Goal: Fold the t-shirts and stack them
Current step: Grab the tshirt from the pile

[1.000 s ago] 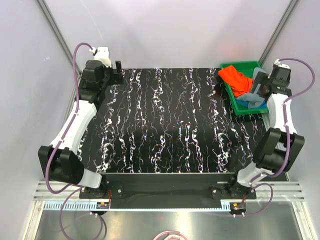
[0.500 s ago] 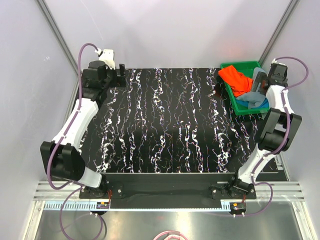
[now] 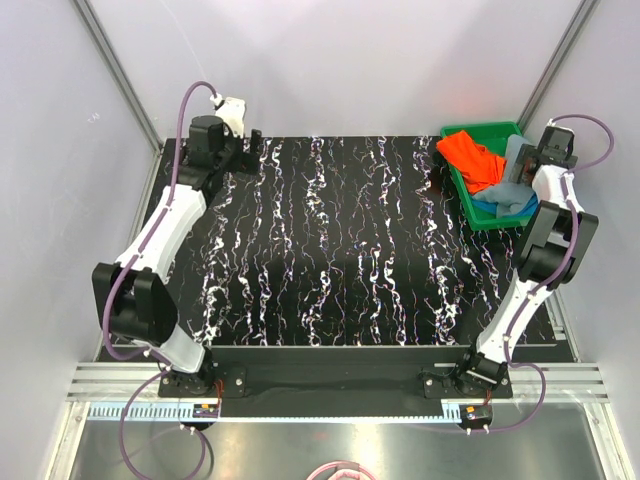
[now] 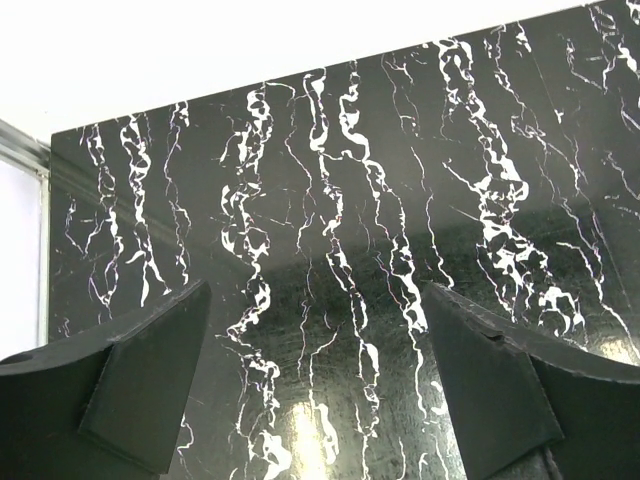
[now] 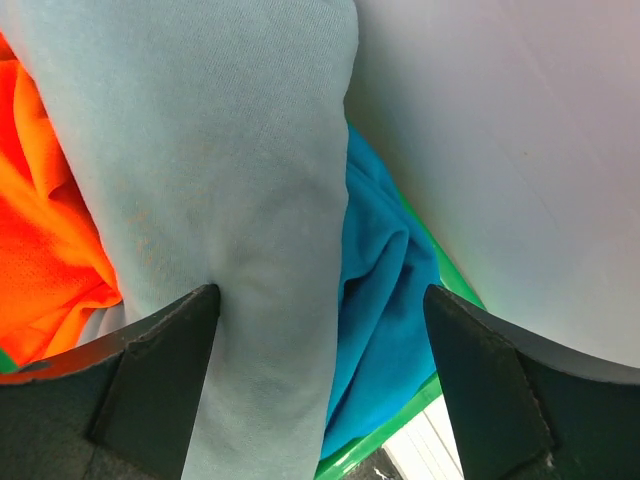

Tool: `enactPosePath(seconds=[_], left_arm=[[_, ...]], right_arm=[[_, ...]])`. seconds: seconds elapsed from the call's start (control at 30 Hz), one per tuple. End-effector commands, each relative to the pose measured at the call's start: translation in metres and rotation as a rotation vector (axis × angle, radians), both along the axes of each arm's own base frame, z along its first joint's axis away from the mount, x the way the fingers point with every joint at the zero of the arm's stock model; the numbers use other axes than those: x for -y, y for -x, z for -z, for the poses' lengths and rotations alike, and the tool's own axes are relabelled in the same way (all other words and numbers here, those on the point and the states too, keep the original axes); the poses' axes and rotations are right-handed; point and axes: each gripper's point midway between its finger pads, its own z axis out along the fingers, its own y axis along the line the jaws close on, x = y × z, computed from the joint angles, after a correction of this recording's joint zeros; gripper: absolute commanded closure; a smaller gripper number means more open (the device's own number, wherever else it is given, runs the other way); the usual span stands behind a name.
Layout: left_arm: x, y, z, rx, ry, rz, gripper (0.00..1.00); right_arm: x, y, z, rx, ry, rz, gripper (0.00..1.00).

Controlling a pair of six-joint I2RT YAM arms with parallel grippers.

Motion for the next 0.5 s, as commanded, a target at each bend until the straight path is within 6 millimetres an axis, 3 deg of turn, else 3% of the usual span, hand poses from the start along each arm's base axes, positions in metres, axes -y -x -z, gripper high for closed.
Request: enactPosePath(seconds=[0.0, 0.2, 0.4, 0.47], left_arm=[[0.003, -0.010, -0.026, 0.081, -0.032, 0.001, 0.06], [0.014, -0.010, -0.025, 0.084, -0.039, 0.019, 0.05], [0.016, -0.011, -0.024, 0.085, -0.033, 0.016, 0.05], [0.017, -0.011, -0.024, 0.083, -0.024, 0.017, 0.05]], right_arm=[[0.015, -0.011, -0.026, 0.065, 0.061, 0.031, 0.10], [0.024, -0.001, -0.024, 0.051, 0.093, 0.091, 0.19], [0.015, 0.003, -0.054, 0.129, 0.056, 0.111, 0.25], [0.011, 0.010, -0.051, 0.115, 0.043, 0.113, 0.25]])
